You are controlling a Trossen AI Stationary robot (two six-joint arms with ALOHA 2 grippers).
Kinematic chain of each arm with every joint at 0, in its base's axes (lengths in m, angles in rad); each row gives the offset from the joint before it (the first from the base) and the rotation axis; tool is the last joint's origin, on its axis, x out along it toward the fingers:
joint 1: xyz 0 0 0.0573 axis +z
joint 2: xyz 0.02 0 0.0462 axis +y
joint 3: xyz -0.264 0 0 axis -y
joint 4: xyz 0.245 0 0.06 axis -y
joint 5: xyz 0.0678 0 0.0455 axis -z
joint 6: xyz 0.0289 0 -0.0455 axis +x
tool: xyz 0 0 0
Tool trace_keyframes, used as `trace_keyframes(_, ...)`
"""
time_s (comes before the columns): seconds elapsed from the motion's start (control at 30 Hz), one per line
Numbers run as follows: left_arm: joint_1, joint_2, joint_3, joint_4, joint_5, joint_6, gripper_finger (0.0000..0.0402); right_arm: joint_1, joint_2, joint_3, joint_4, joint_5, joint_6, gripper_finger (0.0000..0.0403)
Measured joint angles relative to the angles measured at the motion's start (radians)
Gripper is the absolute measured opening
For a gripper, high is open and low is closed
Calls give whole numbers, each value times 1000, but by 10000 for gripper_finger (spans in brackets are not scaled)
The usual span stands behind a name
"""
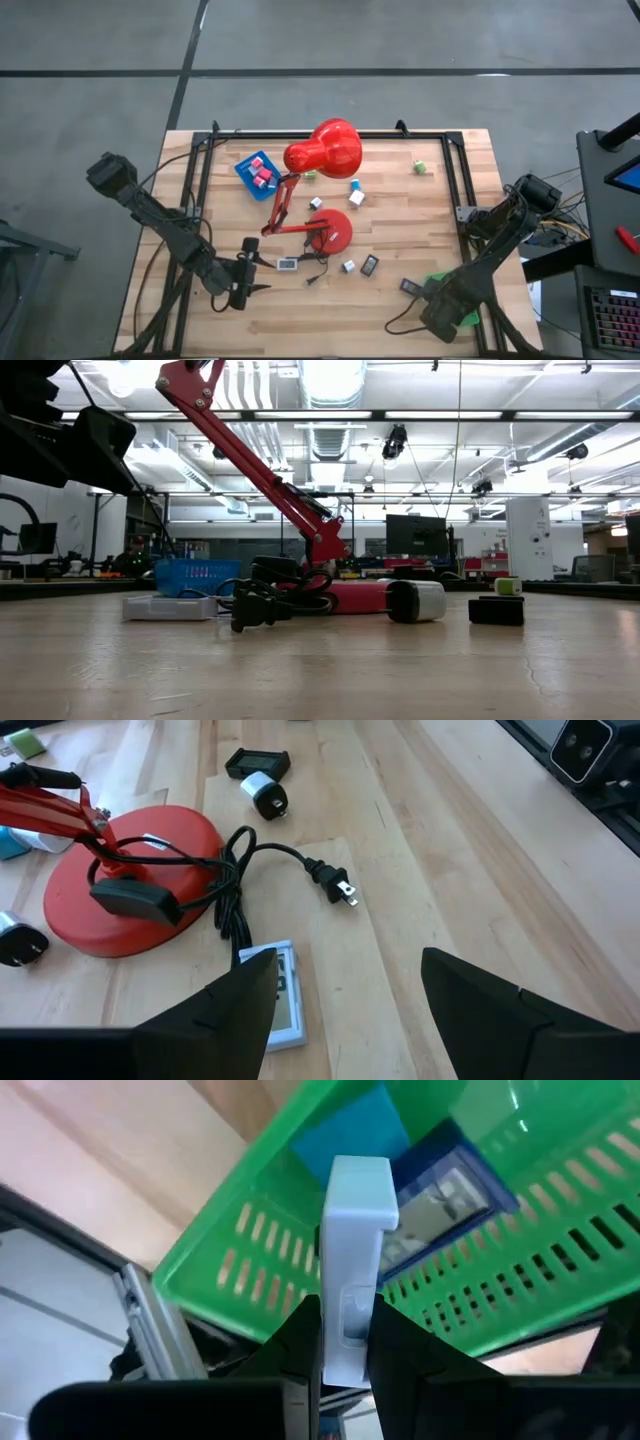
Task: Pick & Place Office items
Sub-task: Put the top white digital clock into the green bin
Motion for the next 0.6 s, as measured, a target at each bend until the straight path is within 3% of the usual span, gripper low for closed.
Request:
trace_keyframes(0.23,-4,0,0,0,0,-11,250,0,8,-20,24,-5,12,49)
trace_keyframes(0.6,-10,0,0,4,-11,-12,250,0,9,-30,-12,40,55,135)
